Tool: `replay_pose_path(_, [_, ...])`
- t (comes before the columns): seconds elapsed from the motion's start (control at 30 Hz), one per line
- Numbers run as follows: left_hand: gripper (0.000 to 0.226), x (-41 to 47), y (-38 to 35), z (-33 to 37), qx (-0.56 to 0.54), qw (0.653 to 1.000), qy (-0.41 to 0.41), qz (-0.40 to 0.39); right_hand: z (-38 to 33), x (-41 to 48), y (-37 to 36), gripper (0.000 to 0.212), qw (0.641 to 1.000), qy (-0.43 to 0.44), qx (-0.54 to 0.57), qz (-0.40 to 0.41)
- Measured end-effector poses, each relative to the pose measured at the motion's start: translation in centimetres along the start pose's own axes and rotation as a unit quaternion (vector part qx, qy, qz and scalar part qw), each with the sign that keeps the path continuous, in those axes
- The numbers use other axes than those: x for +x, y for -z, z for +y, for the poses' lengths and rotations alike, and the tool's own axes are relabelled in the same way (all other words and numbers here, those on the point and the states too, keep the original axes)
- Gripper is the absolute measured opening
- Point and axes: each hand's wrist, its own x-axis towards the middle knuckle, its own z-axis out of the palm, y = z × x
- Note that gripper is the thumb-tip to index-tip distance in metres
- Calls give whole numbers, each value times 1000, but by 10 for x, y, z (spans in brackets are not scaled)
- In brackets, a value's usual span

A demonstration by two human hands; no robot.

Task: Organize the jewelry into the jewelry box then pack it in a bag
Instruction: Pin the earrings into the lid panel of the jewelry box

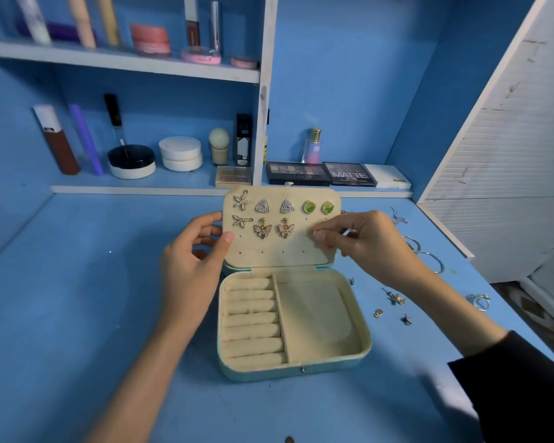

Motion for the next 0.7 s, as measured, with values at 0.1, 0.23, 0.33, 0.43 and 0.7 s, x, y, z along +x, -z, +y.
replay_pose_path(0.1, [33, 0, -1, 1, -2, 1000, 3, 2, -4, 3, -3, 16, 999, 15, -27, 26])
replay_pose_path(0.23, [33, 0, 0, 0, -4, 1000, 6, 1, -8, 10, -5, 3, 999, 0, -21, 41])
replay_pose_path(0.33, [33, 0, 0, 0, -6, 1000, 5, -1, -9, 13, -5, 6, 999, -11, -28, 35])
replay_pose_path(0.43, [34, 1, 0, 0, -5, 1000, 4, 3, -10, 13, -4, 8, 999, -22, -34, 24])
replay_pose_path(0.7, [34, 0, -1, 2, -7, 1000, 1, 8, -9, 12, -12, 10, 993, -16, -62, 100])
